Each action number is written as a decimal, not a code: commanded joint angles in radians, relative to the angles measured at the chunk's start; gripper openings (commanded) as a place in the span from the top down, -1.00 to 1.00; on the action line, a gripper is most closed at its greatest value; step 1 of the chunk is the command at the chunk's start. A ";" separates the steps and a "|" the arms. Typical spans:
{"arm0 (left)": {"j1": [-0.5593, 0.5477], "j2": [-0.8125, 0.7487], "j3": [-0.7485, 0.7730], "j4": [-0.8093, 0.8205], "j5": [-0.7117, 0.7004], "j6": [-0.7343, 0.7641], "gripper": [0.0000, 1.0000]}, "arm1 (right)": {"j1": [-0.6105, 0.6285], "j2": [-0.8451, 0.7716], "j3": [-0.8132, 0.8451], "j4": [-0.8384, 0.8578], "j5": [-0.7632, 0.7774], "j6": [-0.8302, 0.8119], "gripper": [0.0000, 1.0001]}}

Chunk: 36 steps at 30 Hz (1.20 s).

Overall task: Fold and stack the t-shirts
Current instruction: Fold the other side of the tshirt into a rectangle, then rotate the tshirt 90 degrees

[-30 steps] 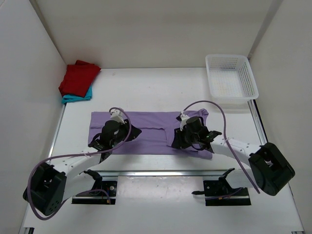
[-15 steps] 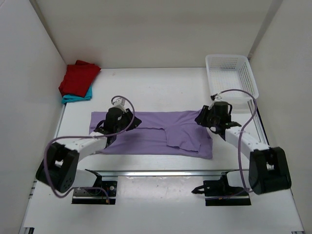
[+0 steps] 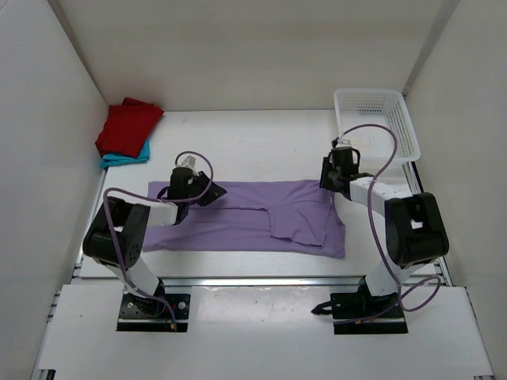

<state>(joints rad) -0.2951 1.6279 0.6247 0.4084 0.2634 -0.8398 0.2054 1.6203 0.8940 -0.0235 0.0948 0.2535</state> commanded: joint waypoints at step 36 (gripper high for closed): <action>-0.088 -0.195 -0.022 -0.042 -0.030 0.048 0.46 | -0.071 -0.385 -0.340 0.154 -0.234 0.244 0.97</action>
<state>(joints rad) -0.2947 1.4609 0.5743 0.4541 0.2836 -0.8936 0.1066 1.2392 0.6357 0.0891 -0.0479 0.4305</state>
